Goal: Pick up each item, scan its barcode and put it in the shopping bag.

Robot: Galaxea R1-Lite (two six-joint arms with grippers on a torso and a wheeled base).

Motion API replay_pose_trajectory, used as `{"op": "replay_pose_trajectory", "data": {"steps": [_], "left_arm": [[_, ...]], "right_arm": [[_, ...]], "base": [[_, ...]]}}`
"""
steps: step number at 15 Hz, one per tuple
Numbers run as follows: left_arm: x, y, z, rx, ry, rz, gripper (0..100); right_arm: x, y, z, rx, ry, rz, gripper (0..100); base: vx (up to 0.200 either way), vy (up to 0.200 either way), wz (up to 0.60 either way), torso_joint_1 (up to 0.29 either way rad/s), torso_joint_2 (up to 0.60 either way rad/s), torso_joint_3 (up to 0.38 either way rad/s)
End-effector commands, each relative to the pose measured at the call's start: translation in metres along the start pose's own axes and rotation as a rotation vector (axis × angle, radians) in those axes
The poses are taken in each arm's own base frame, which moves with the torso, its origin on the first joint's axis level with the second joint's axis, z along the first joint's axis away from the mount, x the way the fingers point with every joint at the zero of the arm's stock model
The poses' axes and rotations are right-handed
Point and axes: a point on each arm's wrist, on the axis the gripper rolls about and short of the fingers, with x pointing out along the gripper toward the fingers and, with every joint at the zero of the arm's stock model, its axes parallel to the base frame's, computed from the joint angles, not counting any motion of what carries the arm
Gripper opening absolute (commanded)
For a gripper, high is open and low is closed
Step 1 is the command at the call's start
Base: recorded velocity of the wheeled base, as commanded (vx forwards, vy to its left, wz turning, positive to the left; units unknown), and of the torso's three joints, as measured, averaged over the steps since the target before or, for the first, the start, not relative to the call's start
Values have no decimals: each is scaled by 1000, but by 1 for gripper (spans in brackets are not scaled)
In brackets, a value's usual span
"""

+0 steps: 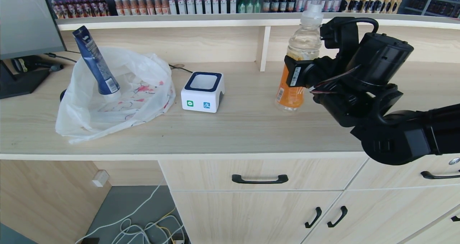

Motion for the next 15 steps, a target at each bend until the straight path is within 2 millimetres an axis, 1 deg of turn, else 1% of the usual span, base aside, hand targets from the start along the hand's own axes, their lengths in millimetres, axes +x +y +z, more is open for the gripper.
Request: {"op": "replay_pose_trajectory", "data": {"steps": [1,3,5,6,7,10,11,13,14,15], "left_arm": [[0,0,0,-1,0,0,0],[0,0,0,-1,0,0,0],[0,0,0,-1,0,0,0],[0,0,0,-1,0,0,0],[0,0,0,0,0,0,0],[0,0,0,-1,0,0,0],[0,0,0,-1,0,0,0],[0,0,0,-1,0,0,0],[0,0,0,-1,0,0,0],[0,0,0,-1,0,0,0]], "right_arm": [[-2,-2,6,7,-15,-1,0],[-9,-4,12,10,-21,1,0],[-23,-4,21,16,-25,17,0],[-26,-4,23,20,-26,21,0],[-42,-7,35,29,-42,31,0],[-76,-3,55,95,-61,74,0],[-100,-7,60,111,-55,95,0],[-137,-16,55,154,-19,136,0],[-137,-16,55,154,-19,136,0],[-169,-25,54,192,-6,177,0]], "base": [[0,0,0,0,0,0],[0,0,0,0,0,0],[0,0,0,0,0,0],[0,0,0,0,0,0],[0,0,0,0,0,0],[0,0,0,0,0,0],[0,0,0,0,0,0],[0,0,0,0,0,0],[0,0,0,0,0,0],[0,0,0,0,0,0]]}}
